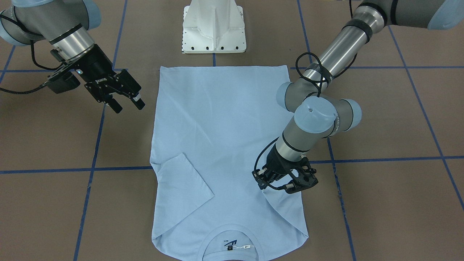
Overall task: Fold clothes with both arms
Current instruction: 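Grasp the other sleeve with the left gripper and fold it inward over the shirt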
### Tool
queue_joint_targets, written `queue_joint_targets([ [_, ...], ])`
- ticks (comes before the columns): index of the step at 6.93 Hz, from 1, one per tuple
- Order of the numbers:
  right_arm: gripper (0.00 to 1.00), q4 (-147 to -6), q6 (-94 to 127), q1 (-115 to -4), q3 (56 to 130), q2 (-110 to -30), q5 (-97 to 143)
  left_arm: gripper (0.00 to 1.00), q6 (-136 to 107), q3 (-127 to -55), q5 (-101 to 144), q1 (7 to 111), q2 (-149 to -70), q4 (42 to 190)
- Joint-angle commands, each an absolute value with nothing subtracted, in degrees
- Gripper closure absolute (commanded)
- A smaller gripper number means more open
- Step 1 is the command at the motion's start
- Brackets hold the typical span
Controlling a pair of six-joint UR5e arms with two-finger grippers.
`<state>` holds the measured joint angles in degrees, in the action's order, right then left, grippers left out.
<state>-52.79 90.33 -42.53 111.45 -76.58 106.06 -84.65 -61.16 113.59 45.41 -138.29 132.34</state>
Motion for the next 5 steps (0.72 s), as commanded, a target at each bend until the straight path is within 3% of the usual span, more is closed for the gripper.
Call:
queue_joint_targets([
  [1,0.0,-53.4,95.3,-40.4,111.3,-75.2,105.2,0.2,-89.4,-72.7,113.8,42.5,-133.0,132.5],
  [3,0.0,-66.4,97.7,-23.7,113.4,-74.1,87.9,0.19,-91.4,-89.8,113.9,39.9,-124.8,130.9],
  [5,0.05,-83.9,105.7,-13.8,119.1,-71.5,83.9,0.19,-94.2,-95.7,113.9,39.4,-122.1,130.3],
])
